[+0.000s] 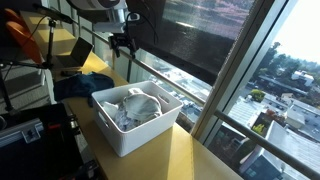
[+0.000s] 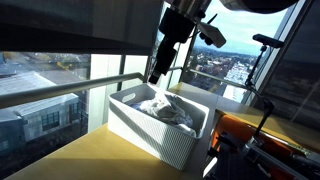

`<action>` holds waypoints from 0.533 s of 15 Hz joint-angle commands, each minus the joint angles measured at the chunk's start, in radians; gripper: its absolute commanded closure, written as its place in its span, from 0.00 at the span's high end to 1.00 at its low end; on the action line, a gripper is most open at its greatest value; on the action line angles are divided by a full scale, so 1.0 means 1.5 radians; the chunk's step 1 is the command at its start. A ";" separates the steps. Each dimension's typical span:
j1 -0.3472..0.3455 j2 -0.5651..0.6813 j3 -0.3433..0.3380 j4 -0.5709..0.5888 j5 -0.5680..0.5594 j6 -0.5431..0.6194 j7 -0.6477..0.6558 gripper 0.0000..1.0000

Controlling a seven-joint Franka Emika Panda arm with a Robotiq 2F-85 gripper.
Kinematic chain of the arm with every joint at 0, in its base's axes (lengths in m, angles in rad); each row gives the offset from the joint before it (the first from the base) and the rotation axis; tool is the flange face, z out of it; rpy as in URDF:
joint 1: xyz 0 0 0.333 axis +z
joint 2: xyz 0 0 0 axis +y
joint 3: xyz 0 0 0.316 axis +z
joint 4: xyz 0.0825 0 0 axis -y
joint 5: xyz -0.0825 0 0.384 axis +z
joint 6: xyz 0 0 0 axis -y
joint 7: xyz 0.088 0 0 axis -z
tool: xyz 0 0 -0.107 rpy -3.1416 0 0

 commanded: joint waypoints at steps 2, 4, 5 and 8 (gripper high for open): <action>0.051 0.083 0.033 -0.019 -0.019 0.047 0.018 1.00; 0.074 0.135 0.046 -0.020 -0.007 0.057 0.013 1.00; 0.084 0.161 0.052 -0.016 0.000 0.058 0.008 1.00; 0.118 0.251 0.066 0.010 0.010 0.072 0.000 1.00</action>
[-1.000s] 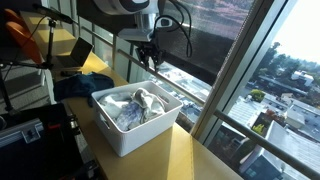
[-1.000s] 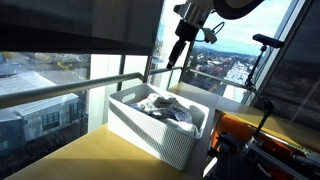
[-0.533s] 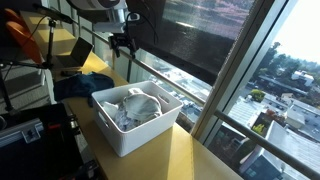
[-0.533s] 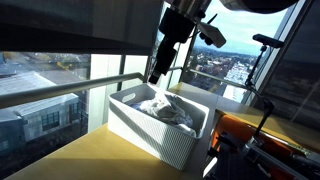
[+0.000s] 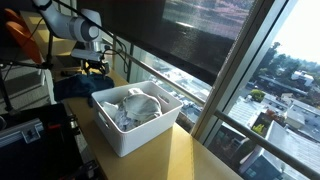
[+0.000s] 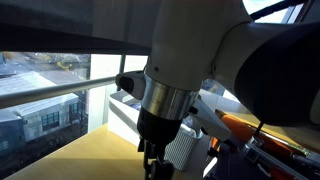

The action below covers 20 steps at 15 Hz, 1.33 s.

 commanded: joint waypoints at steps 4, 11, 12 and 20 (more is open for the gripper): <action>0.065 0.194 0.028 0.101 0.022 0.023 -0.019 1.00; 0.081 0.308 0.026 0.185 0.024 0.014 -0.049 0.58; 0.077 0.299 0.024 0.186 0.024 0.008 -0.050 0.49; 0.008 0.157 0.007 0.145 0.034 -0.029 -0.064 0.00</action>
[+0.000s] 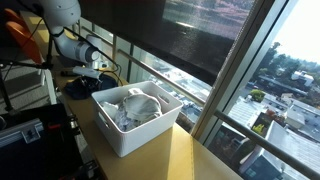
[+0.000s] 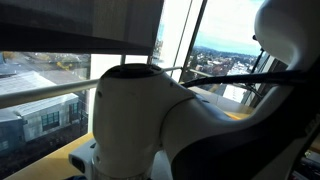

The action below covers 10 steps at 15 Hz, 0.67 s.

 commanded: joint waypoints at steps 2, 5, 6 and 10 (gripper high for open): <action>-0.040 -0.128 -0.015 -0.024 0.014 -0.041 -0.017 0.00; -0.065 -0.207 -0.018 -0.020 0.018 -0.052 -0.023 0.01; -0.071 -0.234 -0.019 -0.021 0.019 -0.054 -0.025 0.01; -0.099 -0.338 -0.026 -0.014 0.020 -0.080 -0.032 0.01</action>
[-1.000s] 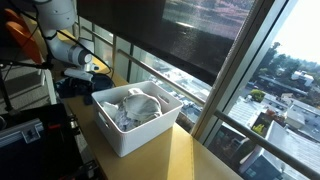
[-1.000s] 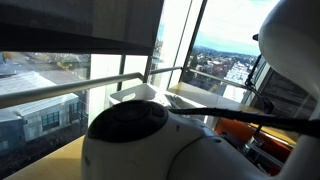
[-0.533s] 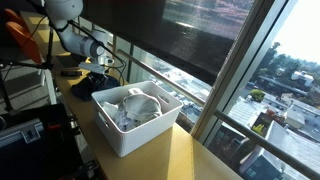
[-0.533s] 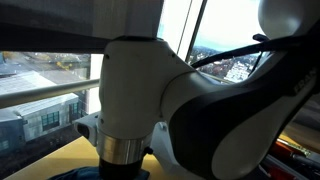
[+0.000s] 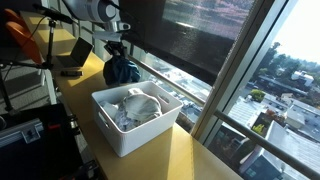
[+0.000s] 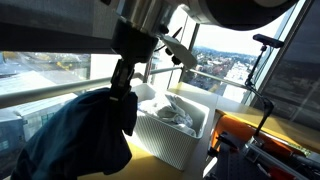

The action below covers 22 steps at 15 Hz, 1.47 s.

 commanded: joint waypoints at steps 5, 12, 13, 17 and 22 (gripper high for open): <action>-0.063 -0.211 -0.042 -0.021 0.014 -0.049 -0.033 0.01; -0.159 -0.296 -0.130 -0.126 0.017 -0.031 -0.063 0.01; -0.167 -0.296 -0.138 -0.143 0.012 -0.026 -0.058 0.01; -0.187 -0.286 -0.158 -0.195 0.022 -0.012 -0.054 0.01; -0.179 -0.267 -0.151 -0.250 0.047 0.020 -0.044 0.01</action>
